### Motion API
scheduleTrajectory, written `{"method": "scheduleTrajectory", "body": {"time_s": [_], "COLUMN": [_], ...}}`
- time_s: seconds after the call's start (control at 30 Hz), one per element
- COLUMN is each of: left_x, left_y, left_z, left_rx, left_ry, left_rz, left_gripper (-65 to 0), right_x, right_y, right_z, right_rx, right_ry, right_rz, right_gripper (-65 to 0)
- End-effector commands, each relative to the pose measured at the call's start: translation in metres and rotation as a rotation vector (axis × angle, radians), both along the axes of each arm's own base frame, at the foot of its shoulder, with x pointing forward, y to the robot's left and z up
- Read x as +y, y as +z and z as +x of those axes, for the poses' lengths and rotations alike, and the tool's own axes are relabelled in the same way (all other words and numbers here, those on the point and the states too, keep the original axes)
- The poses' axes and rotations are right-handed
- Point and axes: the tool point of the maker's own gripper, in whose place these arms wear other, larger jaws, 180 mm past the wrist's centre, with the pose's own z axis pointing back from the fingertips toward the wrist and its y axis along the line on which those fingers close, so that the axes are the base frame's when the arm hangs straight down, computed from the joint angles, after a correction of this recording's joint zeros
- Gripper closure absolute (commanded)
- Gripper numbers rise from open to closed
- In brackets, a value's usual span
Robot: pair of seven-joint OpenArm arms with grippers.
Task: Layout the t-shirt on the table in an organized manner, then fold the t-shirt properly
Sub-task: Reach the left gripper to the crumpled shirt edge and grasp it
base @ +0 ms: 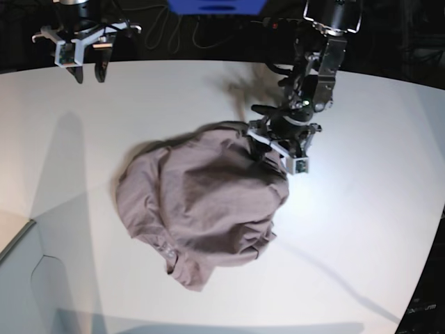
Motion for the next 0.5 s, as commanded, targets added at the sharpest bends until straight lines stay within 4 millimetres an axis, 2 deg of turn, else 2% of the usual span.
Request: {"method": "scheduleTrajectory", "body": {"time_s": [0.0, 0.07, 0.1, 0.17, 0.23, 0.37, 0.47], "left_x": [-0.003, -0.002, 0.001, 0.024, 0.051, 0.124, 0.167], "left_y": [-0.005, -0.002, 0.003, 0.009, 0.023, 0.050, 0.059], "left_z": [-0.005, -0.005, -0.002, -0.008, -0.010, -0.025, -0.032], "left_rx": [0.037, 0.028, 0.019, 0.004, -0.035, -0.095, -0.112], "left_ry": [-0.013, -0.009, -0.002, 0.043, 0.109, 0.270, 0.357], "left_rz": [-0.007, -0.007, -0.005, 0.009, 0.020, 0.082, 0.132], "left_gripper": [-20.1, -1.8, 0.0, -2.2, 0.0, 0.0, 0.0], "right_x": [0.000, 0.000, 0.000, 0.000, 0.002, 0.003, 0.019], "right_y": [0.008, 0.009, 0.009, 0.011, 0.013, 0.017, 0.020], "right_z": [0.002, 0.003, 0.003, 0.009, 0.014, 0.025, 0.035], "right_rx": [-0.032, -0.033, -0.035, -0.053, -0.067, -0.099, -0.125], "right_ry": [0.011, 0.011, 0.011, 0.010, 0.013, 0.013, 0.046], "right_rz": [-0.006, -0.006, -0.006, -0.006, -0.005, -0.002, 0.033], "right_gripper": [-24.4, -24.4, -24.4, -24.4, -24.4, -24.4, -24.4]}}
